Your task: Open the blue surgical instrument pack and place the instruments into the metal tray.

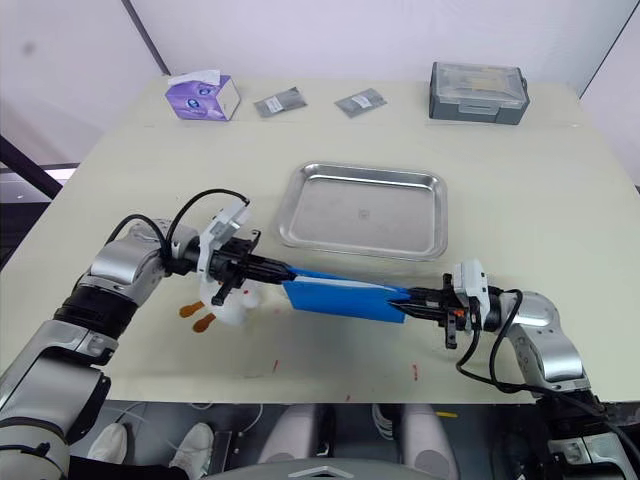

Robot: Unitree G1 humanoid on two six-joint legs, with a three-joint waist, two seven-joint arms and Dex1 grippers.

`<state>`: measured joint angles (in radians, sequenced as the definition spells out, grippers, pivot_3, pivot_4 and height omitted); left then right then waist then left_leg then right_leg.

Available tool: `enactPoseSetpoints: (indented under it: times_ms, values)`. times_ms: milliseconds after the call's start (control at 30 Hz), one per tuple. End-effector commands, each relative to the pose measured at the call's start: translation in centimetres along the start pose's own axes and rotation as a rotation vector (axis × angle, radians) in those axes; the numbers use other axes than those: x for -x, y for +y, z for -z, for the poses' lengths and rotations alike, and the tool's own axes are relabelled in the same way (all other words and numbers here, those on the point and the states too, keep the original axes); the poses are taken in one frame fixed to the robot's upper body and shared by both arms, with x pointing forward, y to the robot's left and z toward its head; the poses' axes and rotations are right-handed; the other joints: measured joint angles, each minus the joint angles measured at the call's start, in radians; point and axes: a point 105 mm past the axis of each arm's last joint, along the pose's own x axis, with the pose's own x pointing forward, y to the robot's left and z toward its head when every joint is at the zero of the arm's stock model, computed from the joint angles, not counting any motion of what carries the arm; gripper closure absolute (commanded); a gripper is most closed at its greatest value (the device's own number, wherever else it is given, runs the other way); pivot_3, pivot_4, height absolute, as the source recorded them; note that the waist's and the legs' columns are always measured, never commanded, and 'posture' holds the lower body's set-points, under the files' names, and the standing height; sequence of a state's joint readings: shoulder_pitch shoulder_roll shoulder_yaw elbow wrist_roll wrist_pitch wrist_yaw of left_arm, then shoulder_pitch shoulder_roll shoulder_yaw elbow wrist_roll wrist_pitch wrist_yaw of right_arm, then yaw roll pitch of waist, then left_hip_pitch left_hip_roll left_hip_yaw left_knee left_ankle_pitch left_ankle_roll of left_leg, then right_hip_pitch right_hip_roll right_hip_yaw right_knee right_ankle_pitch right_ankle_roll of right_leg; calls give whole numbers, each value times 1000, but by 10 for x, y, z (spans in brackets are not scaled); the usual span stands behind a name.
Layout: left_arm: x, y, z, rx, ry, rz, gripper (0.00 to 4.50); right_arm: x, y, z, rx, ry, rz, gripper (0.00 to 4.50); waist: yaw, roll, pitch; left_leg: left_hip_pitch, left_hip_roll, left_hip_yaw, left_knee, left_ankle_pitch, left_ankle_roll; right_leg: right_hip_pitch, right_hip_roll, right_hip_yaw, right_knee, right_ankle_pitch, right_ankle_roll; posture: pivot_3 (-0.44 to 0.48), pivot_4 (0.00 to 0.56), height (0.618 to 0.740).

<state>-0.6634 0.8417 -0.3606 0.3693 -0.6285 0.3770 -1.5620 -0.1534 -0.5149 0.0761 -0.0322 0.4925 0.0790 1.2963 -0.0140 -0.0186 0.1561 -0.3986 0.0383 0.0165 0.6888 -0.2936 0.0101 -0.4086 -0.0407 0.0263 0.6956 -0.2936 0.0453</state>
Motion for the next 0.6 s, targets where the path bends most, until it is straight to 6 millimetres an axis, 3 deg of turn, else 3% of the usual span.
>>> enactPoseSetpoints:
  times_ms: [33, 167, 200, 433, 600]
  values:
    - [10, -6, -9, -42, -22, 22, 4500, -1, 3, -9, 26, -8, -20, 2339, 0, 0, 0, 0, 0, 0, 0, 0, 0, 0, 0, 0, 0, 0, 0, 0, 150, 740]
    - [12, -8, -8, -37, -33, 16, 4500, 5, 4, -14, 27, -3, -8, 298, 0, 0, 0, 0, 0, 0, 0, 0, 0, 0, 0, 0, 0, 0, 0, 0, 150, 740]
    - [12, -8, -8, -36, -34, 16, 4500, 9, 6, -15, 20, 8, -9, 69, 0, 0, 0, 0, 0, 0, 0, 0, 0, 0, 0, 0, 0, 0, 0, 0, 150, 740]
    - [10, -8, -5, -30, -48, 9, 4500, 31, 15, -40, -86, 18, 6, 69, 2, 0, 0, 0, 0, 0, 0, 0, 0, 0, 0, 0, 0, 0, 0, 0, 150, 740]
    - [7, -7, -2, -30, -51, 6, 4500, 33, 6, -78, -85, -89, 87, 69, 0, 0, 0, 0, 0, 0, 0, 0, 0, 0, 0, 0, 0, 0, 0, 0, 150, 740]
